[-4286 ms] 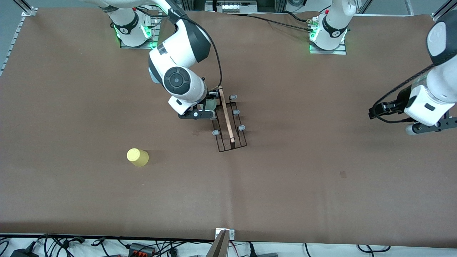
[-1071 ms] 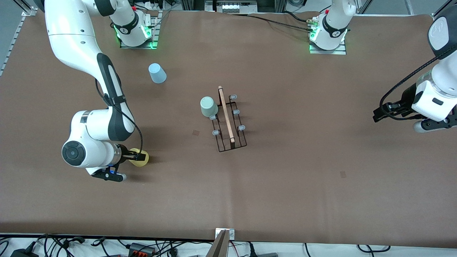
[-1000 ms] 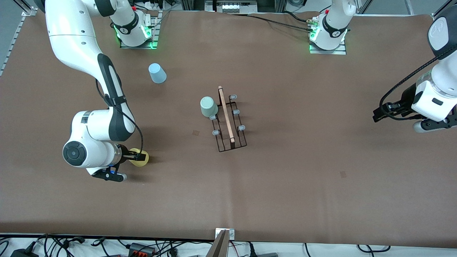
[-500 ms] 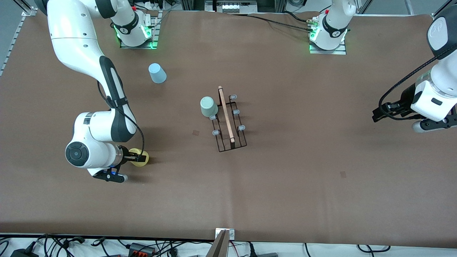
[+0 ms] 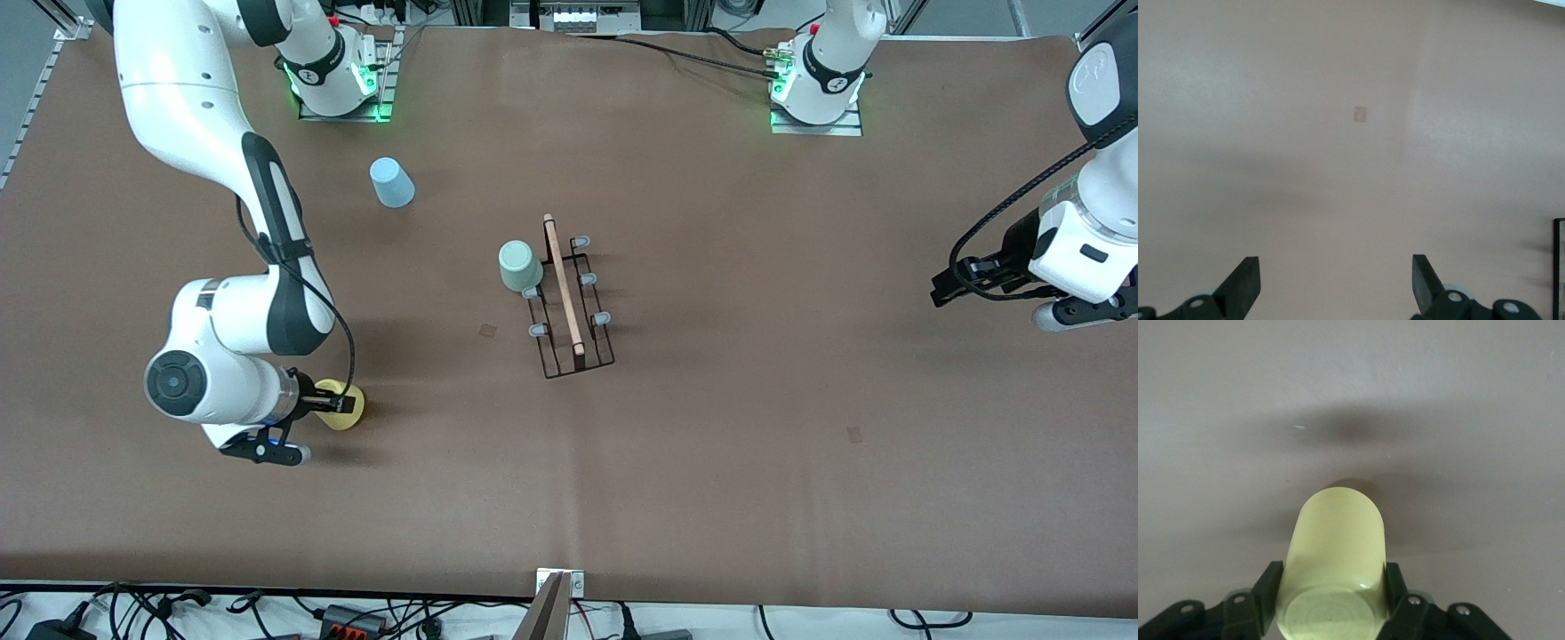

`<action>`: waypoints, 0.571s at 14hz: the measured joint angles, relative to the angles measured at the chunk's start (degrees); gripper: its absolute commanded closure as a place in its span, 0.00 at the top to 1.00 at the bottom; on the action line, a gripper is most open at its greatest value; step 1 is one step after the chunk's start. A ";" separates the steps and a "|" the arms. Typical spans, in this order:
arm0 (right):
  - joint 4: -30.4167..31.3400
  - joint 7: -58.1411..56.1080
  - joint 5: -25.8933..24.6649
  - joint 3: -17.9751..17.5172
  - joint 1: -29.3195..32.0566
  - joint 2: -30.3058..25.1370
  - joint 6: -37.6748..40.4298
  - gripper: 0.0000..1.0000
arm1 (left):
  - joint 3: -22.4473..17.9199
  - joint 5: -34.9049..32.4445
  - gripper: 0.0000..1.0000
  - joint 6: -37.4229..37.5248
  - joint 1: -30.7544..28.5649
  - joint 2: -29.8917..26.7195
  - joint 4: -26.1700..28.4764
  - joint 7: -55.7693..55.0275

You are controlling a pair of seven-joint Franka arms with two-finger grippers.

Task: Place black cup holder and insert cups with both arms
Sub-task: 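Carry the yellow cup to the rack and lower it onto a peg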

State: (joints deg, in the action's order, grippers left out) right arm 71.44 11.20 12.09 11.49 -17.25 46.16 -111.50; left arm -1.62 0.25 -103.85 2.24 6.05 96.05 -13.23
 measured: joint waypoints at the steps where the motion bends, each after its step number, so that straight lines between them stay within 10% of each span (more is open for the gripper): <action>1: -1.87 -0.32 0.02 -0.06 -0.21 -0.57 1.97 0.28 | 0.00 0.00 1.00 0.00 -0.10 0.00 0.00 0.00; 8: -10.15 8.88 0.07 -0.38 -15.11 -4.31 11.08 0.29 | 0.01 0.14 1.00 0.00 -0.23 0.00 0.00 0.00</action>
State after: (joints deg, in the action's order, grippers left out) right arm 61.29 20.08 12.17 11.12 -32.35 41.85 -100.42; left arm -1.61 0.39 -103.85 2.01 6.05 96.05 -13.23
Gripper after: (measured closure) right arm 0.339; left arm 0.000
